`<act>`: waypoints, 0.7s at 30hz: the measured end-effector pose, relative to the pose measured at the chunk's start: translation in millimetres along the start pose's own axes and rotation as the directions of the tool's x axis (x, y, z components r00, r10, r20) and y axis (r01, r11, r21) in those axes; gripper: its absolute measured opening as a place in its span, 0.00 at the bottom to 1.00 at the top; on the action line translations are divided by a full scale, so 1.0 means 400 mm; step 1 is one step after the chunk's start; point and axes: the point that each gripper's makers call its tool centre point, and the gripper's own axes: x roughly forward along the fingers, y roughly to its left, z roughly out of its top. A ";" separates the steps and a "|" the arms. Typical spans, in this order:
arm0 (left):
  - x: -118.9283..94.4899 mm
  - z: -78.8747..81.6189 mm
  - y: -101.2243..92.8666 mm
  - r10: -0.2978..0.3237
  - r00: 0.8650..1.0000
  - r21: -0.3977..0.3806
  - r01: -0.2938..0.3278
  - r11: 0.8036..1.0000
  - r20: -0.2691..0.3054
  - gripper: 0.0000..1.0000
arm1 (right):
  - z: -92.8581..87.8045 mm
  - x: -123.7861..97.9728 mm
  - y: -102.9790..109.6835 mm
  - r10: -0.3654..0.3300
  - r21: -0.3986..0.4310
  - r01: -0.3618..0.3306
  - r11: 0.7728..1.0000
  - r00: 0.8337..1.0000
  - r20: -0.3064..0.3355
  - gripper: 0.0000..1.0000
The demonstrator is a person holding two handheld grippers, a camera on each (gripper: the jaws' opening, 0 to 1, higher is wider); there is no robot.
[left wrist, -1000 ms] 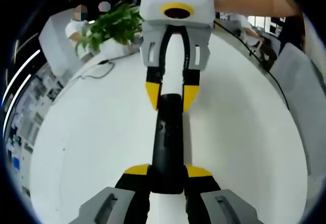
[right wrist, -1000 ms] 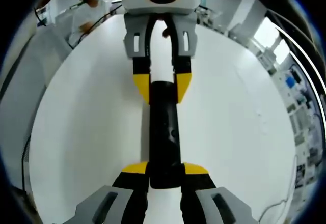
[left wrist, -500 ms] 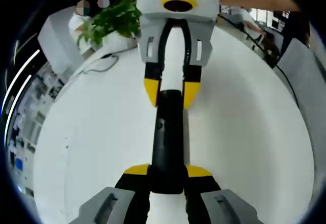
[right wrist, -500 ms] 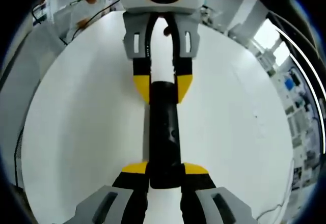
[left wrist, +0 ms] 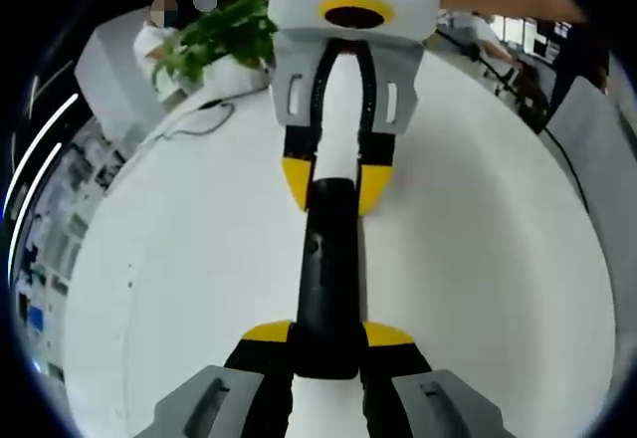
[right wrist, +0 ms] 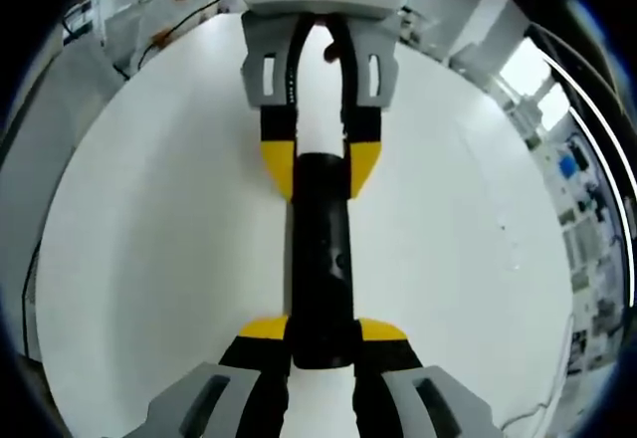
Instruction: Press the specified remote control buttons in sequence, fully releasing each button before pressing the next.
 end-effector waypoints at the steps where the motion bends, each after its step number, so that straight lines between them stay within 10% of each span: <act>1: 0.000 -0.001 0.001 -0.001 1.000 0.000 0.001 1.000 0.001 0.24 | 0.000 0.000 0.000 0.003 0.003 -0.003 1.000 1.000 0.000 0.21; 21: 0.006 -0.003 0.005 -0.021 1.000 -0.019 0.021 1.000 -0.021 0.24 | 0.002 0.002 0.000 0.033 0.054 -0.032 0.998 0.999 -0.011 0.22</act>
